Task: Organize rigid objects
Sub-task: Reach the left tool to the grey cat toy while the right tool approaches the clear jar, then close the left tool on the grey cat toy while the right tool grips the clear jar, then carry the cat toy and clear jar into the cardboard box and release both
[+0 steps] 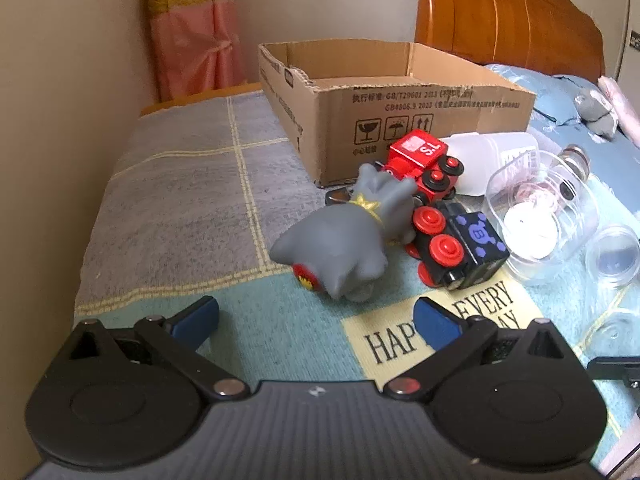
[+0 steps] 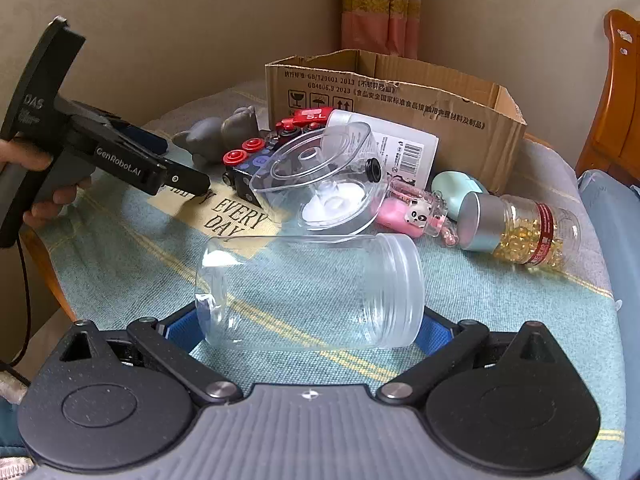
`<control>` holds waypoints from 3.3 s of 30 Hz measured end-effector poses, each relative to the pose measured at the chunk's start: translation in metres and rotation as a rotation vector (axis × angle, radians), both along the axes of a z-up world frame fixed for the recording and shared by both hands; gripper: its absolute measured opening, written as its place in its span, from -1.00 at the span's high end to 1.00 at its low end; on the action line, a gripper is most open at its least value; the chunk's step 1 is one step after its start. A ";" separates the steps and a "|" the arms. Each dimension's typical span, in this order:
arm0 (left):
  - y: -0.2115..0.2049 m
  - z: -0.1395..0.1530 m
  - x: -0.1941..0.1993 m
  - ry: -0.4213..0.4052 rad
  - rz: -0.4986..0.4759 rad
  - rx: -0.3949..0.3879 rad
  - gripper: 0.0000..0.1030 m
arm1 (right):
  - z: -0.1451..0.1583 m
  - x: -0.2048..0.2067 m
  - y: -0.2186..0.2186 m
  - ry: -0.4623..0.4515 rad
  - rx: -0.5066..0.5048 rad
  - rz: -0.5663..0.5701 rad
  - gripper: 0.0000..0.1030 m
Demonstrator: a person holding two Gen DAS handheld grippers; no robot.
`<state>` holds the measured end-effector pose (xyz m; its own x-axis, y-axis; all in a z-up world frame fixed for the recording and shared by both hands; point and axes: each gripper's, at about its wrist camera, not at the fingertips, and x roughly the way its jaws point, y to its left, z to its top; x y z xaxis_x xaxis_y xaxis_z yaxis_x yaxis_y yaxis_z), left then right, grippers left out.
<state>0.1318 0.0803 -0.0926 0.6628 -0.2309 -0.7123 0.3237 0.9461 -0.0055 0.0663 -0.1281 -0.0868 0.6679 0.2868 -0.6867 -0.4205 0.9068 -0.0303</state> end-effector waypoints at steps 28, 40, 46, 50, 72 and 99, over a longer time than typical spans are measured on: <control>0.000 0.009 0.006 0.023 -0.178 -0.056 -0.14 | 0.003 0.000 0.002 0.006 -0.026 -0.011 -1.00; -0.006 0.007 0.009 0.011 -0.187 -0.060 -0.13 | 0.014 0.004 0.011 -0.021 -0.057 -0.029 -1.00; -0.004 0.013 0.003 0.011 -0.181 -0.059 -0.10 | 0.016 0.008 0.018 0.006 -0.094 -0.039 -0.86; -0.003 0.019 -0.002 0.013 -0.158 -0.048 -0.10 | 0.021 0.009 0.015 0.019 -0.092 -0.047 -0.84; -0.038 0.109 0.013 -0.047 -0.228 -0.037 -0.10 | 0.115 0.032 -0.017 -0.142 -0.036 0.031 -0.84; -0.059 0.120 0.196 -0.064 -0.095 -0.088 -0.88 | 0.142 0.162 -0.042 -0.165 -0.021 -0.041 -0.84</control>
<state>0.3281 0.0214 0.0279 0.6783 -0.3544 -0.6437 0.4140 0.9080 -0.0636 0.2287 -0.1706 0.0548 0.7829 0.2438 -0.5723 -0.3709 0.9216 -0.1147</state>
